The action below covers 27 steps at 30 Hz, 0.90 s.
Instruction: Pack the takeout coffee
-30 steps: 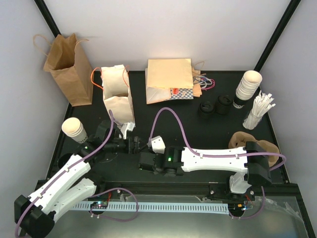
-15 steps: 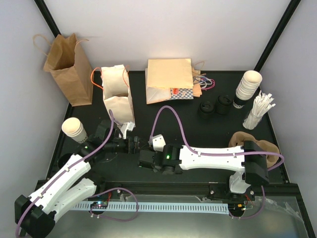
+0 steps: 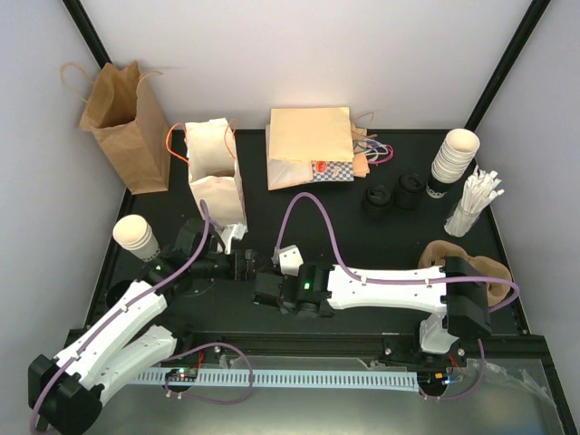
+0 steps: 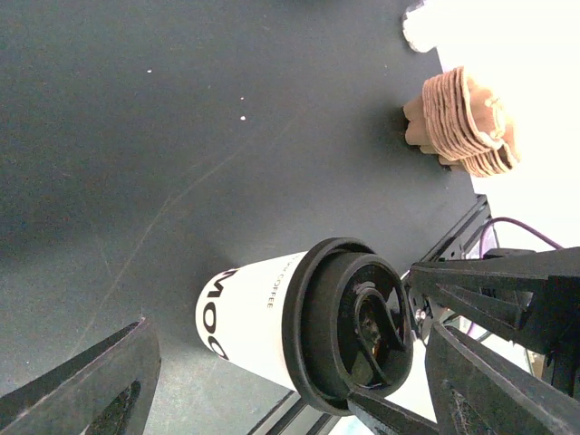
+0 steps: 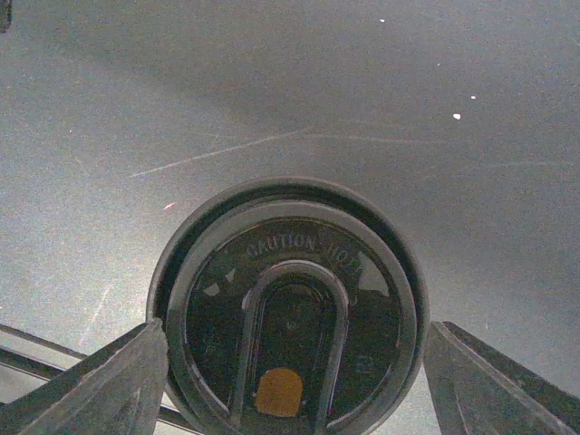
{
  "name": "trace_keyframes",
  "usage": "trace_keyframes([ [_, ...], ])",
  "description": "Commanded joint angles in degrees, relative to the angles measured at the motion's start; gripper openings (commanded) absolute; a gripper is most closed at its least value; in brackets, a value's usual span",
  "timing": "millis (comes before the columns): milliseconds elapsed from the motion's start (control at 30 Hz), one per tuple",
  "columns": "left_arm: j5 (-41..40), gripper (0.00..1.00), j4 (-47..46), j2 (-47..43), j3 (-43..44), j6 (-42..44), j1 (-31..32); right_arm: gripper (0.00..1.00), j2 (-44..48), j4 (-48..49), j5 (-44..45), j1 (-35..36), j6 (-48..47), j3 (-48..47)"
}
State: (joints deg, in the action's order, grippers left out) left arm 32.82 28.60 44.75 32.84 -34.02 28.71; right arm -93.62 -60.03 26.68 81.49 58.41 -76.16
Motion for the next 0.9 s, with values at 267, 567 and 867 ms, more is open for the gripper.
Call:
trace_keyframes([
  [267, 1.15, 0.82, 0.85, 0.56, 0.56, 1.39, -0.72, 0.78, -1.28, -0.29, 0.09, -0.46, 0.04, -0.91],
  [567, 1.45, 0.82, 1.11, 0.97, 0.69, 1.93, -1.13, 0.77, -1.83, 0.17, -0.56, -0.63, -0.53, -0.92],
  [867, 1.85, 0.82, 1.34, 1.45, 0.99, 2.32, -1.38, 0.77, -2.09, 0.09, -0.92, -0.81, -0.82, -1.18],
])
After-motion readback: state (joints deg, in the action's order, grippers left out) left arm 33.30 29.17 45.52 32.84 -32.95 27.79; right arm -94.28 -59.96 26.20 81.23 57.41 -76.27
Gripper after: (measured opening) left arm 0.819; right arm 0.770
